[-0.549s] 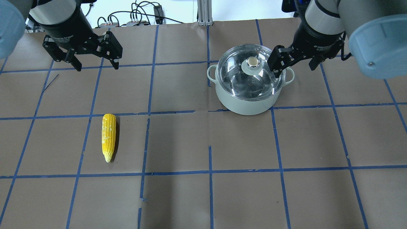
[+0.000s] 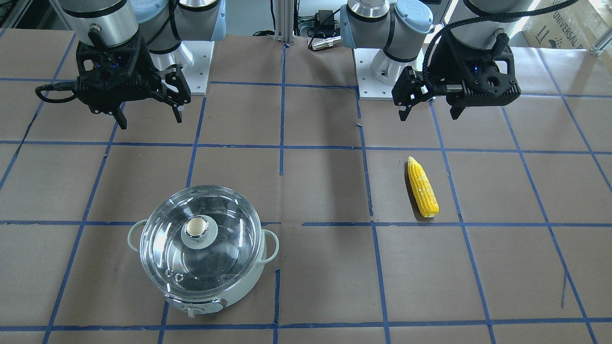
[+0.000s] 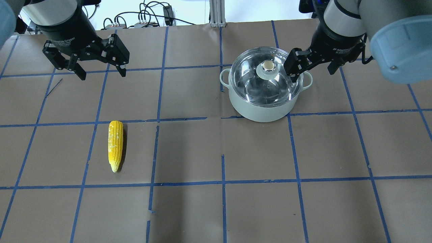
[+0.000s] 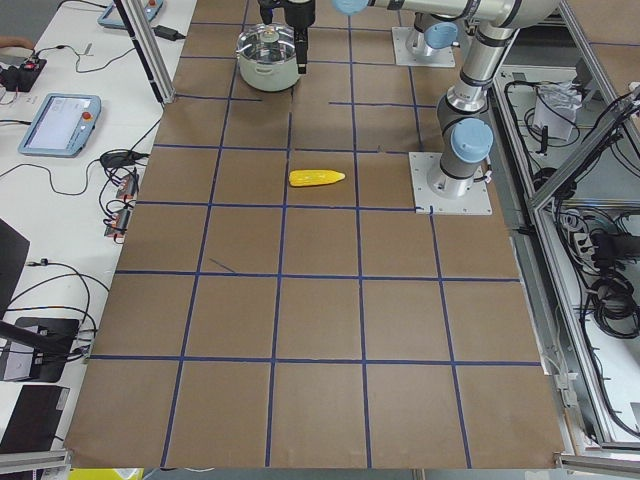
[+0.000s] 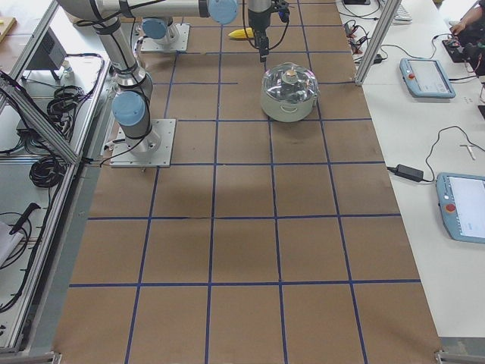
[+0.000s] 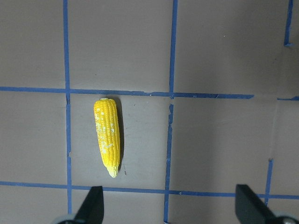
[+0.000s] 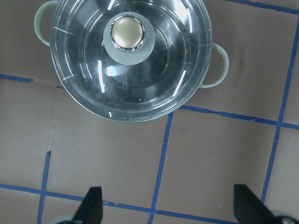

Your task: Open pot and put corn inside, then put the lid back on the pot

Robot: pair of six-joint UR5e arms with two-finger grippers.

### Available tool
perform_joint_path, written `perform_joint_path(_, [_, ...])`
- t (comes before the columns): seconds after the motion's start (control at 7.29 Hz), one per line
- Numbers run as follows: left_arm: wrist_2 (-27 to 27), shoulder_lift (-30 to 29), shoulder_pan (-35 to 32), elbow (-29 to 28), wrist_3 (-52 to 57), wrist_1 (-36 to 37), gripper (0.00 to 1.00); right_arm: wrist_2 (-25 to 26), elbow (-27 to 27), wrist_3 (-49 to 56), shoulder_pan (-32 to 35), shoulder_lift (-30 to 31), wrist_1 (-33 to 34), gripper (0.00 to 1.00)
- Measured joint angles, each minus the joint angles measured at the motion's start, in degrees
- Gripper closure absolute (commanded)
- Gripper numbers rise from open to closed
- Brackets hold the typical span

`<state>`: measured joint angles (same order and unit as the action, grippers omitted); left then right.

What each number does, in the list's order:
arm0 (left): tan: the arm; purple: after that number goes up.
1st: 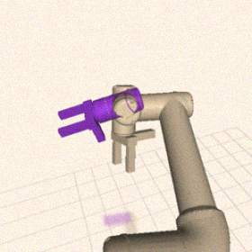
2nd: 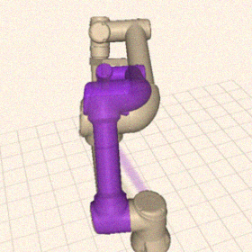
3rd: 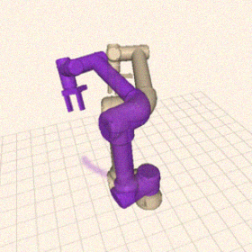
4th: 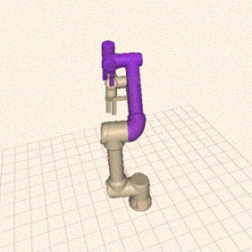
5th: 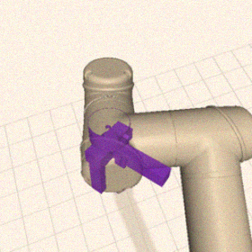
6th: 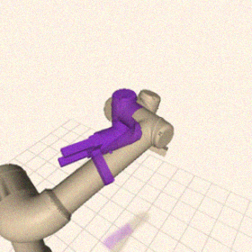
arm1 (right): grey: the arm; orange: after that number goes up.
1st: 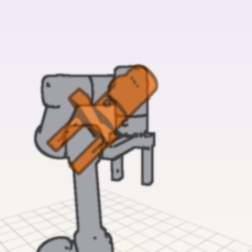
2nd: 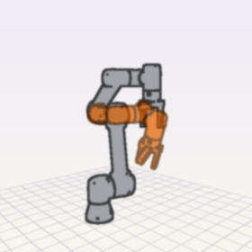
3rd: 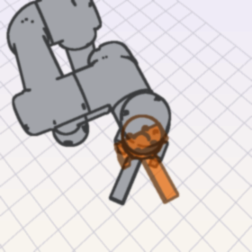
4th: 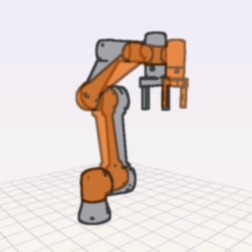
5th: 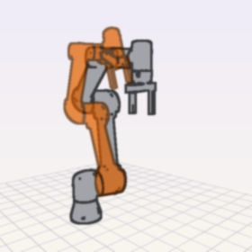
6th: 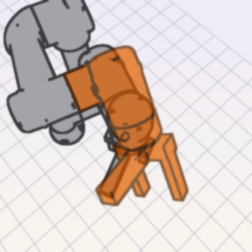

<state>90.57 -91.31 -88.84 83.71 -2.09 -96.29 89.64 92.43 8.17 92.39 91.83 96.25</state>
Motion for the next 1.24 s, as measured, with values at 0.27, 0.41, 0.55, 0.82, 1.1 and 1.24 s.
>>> perform_joint_path(0.27, [-0.5,-0.46,0.12,-0.03,0.11,0.23,0.0,-0.16,-3.16,-0.19,0.45,-3.84,1.2,0.05])
perform_joint_path(0.41, [-0.58,-0.27,0.18,-0.09,0.23,0.31,0.0,-0.29,-6.01,-0.24,0.71,-7.75,2.3,0.06])
perform_joint_path(0.55, [-0.6,-0.01,0.21,-0.08,0.39,0.34,0.0,-0.49,-9.36,-0.35,0.99,-12.58,3.53,0.07])
perform_joint_path(0.82, [-0.65,0.12,0.25,-0.1,0.49,0.39,0.0,-1.12,-14.04,-0.48,1.46,-19.83,4.92,0.08])
perform_joint_path(1.1, [-0.61,0.07,0.25,-0.05,0.62,0.42,0.0,-1.58,-14.83,-0.54,2.74,-23.25,6.8,0.08])
perform_joint_path(1.24, [-0.59,-0.12,0.25,0.04,0.68,0.46,0.0,-1.66,-14.74,-0.58,3.06,-24.35,7.71,0.1])
